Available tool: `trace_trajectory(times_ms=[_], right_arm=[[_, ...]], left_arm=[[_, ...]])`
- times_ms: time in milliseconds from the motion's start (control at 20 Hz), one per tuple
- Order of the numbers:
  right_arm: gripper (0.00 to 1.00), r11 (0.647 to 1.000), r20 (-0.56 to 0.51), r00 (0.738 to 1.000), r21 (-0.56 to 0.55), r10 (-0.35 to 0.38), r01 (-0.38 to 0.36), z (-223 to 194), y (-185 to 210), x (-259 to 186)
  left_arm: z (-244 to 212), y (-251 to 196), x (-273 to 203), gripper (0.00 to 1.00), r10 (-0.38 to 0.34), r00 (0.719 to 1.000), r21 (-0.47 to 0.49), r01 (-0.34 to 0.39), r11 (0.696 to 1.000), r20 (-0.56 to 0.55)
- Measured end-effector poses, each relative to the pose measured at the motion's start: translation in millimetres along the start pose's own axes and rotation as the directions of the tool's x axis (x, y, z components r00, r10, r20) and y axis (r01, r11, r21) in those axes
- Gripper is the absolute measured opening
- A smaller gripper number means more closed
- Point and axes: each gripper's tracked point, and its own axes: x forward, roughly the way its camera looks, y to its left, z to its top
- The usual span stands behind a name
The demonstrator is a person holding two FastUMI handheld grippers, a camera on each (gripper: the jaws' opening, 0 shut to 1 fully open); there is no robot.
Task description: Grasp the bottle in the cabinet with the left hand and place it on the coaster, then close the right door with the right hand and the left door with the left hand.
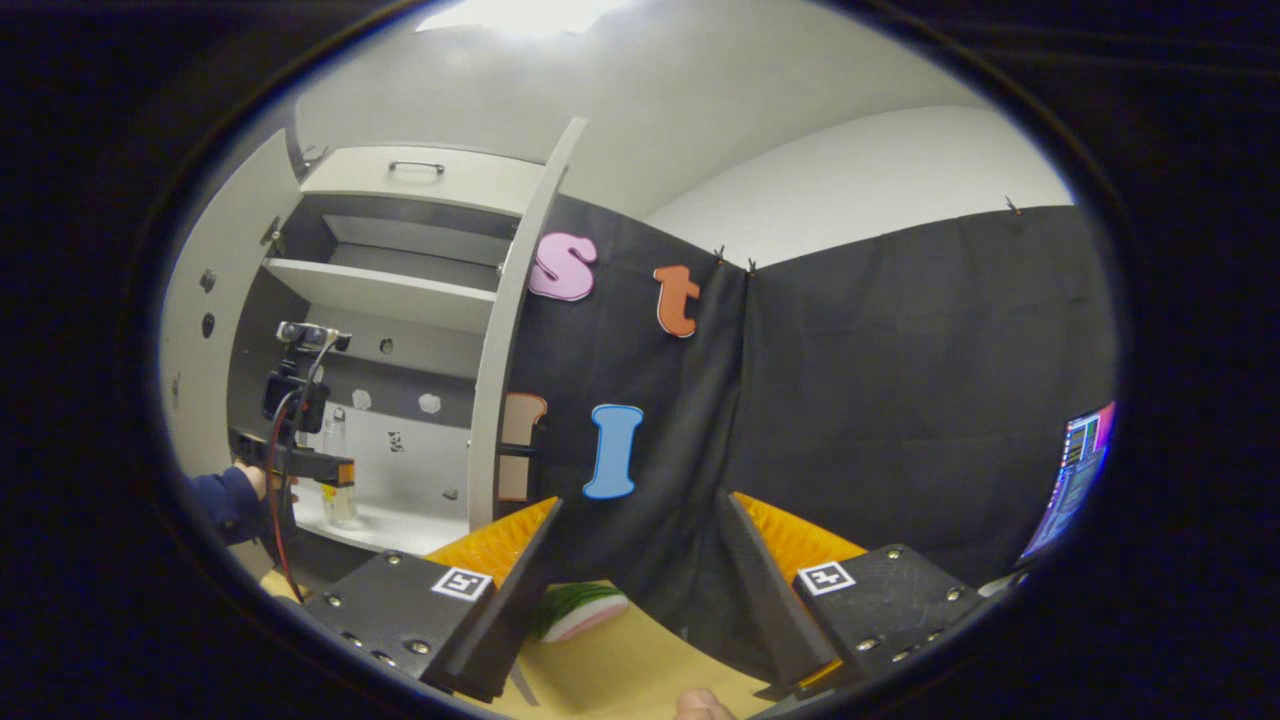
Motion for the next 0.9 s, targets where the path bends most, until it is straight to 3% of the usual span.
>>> trace_trajectory(times_ms=[150, 250, 450, 900], right_arm=[[0.95, 1.000, -0.007, 1.000, -0.003, 0.001, -0.001, -4, 3, 0], [0.95, 1.000, -0.007, 1.000, -0.004, 0.003, -0.003, -4, 4, 0], [0.95, 1.000, -0.005, 1.000, 0.016, 0.009, -0.009, -5, 2, 1], [0.95, 0.996, 0.002, 0.998, 0.068, 0.057, -0.057, -2, 3, -3]], left_arm=[[-8, 0, 9, 0.95, -0.004, 1.000, 0.010, 0.004, 1.000, -0.028], [-8, 3, 14, 0.83, -0.003, 1.000, 0.014, 0.003, 1.000, -0.025], [-9, 0, 7, 0.81, -0.035, 0.999, 0.000, 0.035, 0.999, -0.026], [10, -13, -76, 0.80, -0.171, 0.984, 0.001, 0.171, 0.985, 0.057]])
